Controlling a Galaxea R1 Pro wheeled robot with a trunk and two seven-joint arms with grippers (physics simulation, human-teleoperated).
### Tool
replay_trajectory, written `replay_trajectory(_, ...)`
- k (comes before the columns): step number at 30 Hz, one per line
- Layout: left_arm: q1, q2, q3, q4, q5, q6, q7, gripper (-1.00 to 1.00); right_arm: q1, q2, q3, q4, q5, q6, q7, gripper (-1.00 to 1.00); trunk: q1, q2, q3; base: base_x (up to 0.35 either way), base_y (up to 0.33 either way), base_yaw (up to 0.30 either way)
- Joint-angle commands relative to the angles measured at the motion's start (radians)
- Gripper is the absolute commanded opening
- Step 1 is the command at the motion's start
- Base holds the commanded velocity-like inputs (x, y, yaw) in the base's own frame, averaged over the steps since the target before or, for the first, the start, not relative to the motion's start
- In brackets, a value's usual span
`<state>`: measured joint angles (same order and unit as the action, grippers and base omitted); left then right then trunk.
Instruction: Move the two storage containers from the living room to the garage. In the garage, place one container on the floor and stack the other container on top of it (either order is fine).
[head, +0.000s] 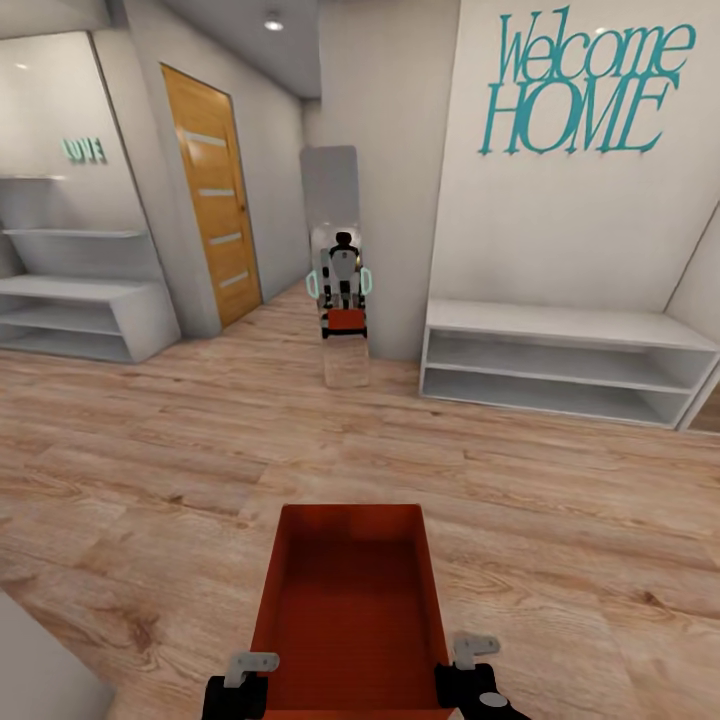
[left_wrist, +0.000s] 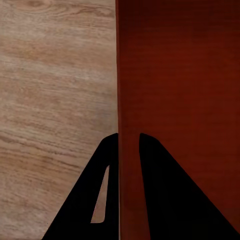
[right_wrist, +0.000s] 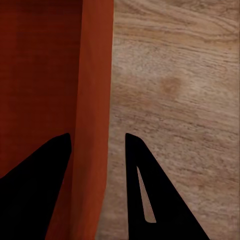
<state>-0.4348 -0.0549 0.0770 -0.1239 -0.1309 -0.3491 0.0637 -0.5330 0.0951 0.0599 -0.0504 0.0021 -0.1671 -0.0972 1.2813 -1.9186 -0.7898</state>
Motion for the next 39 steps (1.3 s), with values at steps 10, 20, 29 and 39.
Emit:
replay_trajectory(10, -0.001, 0.0, 0.028, 0.0, -0.012, -0.004, 0.013, -1.0, -0.001, 0.0, -0.002, 0.001, -0.004, -0.003, -0.009, -1.0, 0.0, 0.0, -0.001, 0.347, 0.0, 0.0)
replay_trajectory(20, -0.001, 0.0, 0.028, 0.0, -0.012, -0.004, 0.013, -1.0, -0.001, 0.0, -0.002, 0.001, -0.004, -0.003, -0.009, -1.0, 0.0, 0.0, -0.001, 0.347, 0.0, 0.008)
replay_trajectory(29, -0.001, 0.0, 0.028, 0.0, -0.012, -0.004, 0.013, -1.0, -0.001, 0.0, -0.002, 0.001, -0.004, -0.003, -0.009, -1.0, 0.0, 0.0, -0.001, 0.347, 0.0, 0.141)
replay_trajectory(39, -0.001, 0.0, 0.028, 0.0, -0.012, -0.004, 0.013, -1.0, -0.001, 0.0, -0.002, 0.001, -0.004, -0.003, -0.009, -1.0, 0.0, 0.0, -0.001, 0.347, 0.0, 0.227)
